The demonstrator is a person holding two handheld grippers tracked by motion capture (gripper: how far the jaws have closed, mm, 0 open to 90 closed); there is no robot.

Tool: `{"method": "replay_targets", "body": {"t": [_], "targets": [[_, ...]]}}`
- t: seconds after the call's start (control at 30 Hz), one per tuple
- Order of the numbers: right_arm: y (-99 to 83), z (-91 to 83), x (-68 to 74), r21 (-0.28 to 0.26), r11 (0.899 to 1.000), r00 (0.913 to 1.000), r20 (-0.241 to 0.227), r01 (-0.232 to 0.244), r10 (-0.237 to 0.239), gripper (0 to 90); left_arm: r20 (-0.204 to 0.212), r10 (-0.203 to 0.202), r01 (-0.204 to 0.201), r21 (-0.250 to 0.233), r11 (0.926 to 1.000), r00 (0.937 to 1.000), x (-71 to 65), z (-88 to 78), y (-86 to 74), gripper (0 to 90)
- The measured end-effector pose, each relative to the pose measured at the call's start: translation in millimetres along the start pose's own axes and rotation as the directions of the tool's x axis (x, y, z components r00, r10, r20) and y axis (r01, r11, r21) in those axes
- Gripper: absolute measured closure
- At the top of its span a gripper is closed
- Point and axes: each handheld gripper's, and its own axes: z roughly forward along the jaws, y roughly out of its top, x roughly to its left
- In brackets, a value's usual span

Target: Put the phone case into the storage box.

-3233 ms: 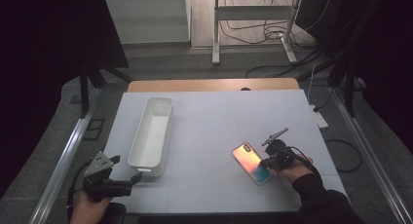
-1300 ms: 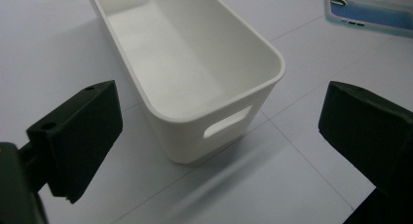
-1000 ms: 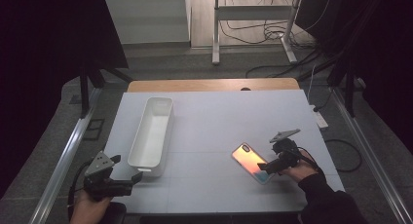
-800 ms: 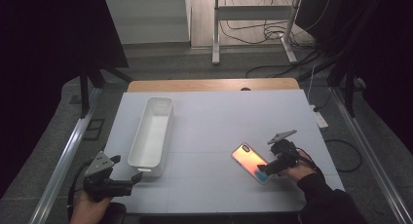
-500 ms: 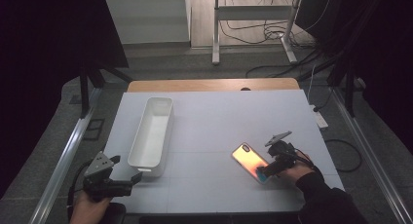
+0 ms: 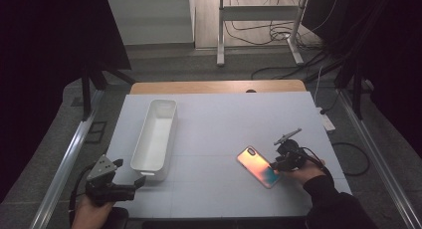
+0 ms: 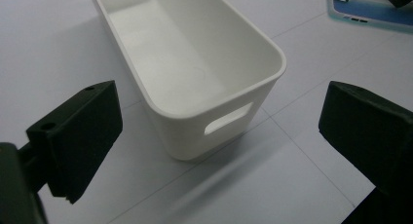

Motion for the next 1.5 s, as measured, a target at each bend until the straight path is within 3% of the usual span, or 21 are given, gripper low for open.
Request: {"method": "replay_targets", "body": {"t": [0.13, 0.33, 0.53, 0.97, 1.3, 1.5], "targets": [[1.9, 0.0, 2.8, 0.017, 1.0, 0.9991, -0.041, 0.007, -0.006, 86.0, -0.001, -0.003, 0.003, 0.001, 1.0, 1.0, 0.3, 0.0, 0.1, 3.2], [5.1, -0.1, 5.2, 0.041, 0.999, 0.9997, -0.026, -0.002, 0.003, 87.6, -0.001, -0.004, 0.004, 0.004, 1.0, 1.0, 0.3, 0.1, 0.2, 3.2], [3.9, -1.1, 5.0, 0.029, 0.999, 0.9995, -0.028, -0.015, 0.016, 87.8, -0.016, 0.012, -0.011, 0.018, 0.9998, 0.9998, -1.9, 1.6, 1.4, 2.4], [4.4, -16.3, 5.6, -0.062, 0.998, 0.9994, -0.034, -0.01, 0.008, 87.8, -0.014, -0.014, 0.015, 0.035, 0.9993, 0.9998, -1.6, 1.3, 2.9, 4.4], [5.5, -29.0, 4.2, -0.137, 0.99, 0.999, -0.043, -0.018, 0.012, 88.0, 0.039, -0.065, 0.064, 0.009, 0.9979, 0.9972, -0.6, -1.7, 15.2, 2.1], [7.1, -35.0, 4.6, -0.175, 0.984, 0.9991, -0.039, -0.019, 0.012, 88.0, 0.078, -0.056, 0.057, -0.006, 0.9984, 0.9953, -2.7, 0.9, 26.5, 1.1]]}}
